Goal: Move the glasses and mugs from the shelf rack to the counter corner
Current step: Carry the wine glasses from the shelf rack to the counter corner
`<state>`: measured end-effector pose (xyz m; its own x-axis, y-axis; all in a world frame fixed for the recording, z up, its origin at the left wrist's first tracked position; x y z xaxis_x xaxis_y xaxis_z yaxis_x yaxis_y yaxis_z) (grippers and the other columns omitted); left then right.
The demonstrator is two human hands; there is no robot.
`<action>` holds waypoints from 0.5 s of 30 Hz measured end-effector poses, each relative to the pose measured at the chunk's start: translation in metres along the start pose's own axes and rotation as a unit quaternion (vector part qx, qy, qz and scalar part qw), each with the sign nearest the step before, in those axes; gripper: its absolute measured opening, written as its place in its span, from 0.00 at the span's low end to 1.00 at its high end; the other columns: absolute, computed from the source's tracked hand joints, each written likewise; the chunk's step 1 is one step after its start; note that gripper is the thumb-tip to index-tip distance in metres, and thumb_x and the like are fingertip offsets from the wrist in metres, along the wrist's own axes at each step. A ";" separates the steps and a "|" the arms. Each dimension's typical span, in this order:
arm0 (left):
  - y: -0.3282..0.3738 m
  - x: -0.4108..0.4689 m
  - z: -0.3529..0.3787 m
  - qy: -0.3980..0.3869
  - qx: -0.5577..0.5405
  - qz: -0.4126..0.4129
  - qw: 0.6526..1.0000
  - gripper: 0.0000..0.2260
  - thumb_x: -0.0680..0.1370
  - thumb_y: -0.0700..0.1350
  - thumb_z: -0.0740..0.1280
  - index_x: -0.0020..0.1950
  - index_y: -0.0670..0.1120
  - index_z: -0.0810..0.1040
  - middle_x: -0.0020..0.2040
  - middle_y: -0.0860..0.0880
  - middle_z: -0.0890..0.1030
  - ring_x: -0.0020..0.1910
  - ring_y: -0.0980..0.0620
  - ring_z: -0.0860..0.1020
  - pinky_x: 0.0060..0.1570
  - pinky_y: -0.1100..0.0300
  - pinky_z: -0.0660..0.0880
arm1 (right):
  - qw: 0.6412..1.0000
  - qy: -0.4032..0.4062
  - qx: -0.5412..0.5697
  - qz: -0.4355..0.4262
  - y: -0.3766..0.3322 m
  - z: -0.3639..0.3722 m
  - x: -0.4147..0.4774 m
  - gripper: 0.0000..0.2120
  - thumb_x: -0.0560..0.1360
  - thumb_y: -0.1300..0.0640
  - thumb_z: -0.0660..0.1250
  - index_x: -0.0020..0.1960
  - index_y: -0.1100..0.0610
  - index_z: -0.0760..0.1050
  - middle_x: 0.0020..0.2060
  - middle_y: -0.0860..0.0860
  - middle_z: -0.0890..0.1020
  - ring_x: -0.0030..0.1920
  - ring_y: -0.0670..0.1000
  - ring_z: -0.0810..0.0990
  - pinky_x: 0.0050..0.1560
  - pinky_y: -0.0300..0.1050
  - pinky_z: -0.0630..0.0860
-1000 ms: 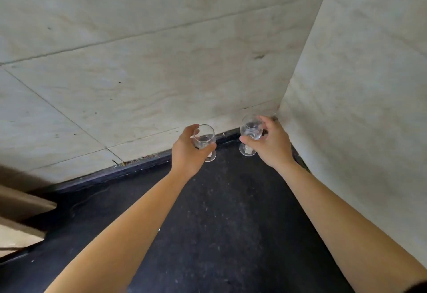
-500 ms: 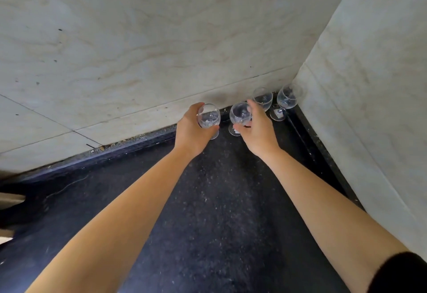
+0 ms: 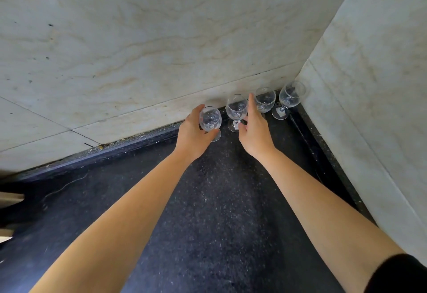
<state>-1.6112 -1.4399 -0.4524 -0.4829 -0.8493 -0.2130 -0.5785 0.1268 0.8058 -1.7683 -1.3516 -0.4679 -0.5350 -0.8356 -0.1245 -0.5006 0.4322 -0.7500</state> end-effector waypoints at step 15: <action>0.075 -0.053 -0.094 0.061 0.134 0.089 0.985 0.25 0.83 0.48 0.61 0.79 0.47 0.59 0.77 0.45 0.65 0.71 0.43 0.70 0.64 0.50 0.70 | 0.993 0.011 -0.110 -0.043 -0.093 -0.084 -0.035 0.27 0.83 0.55 0.58 0.79 0.59 0.55 0.70 0.60 0.71 0.67 0.61 0.73 0.64 0.55 0.72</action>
<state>-1.5670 -1.4337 -0.3290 -0.5188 -0.8549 -0.0013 -0.6527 0.3952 0.6464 -1.7605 -1.3345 -0.3391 -0.4974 -0.8661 -0.0508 -0.6801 0.4256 -0.5969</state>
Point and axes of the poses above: each hand's wrist, its own x-axis towards the middle knuckle, its own z-axis out of the palm, y = z × x, the point moved 1 cm from there along x, towards the middle knuckle
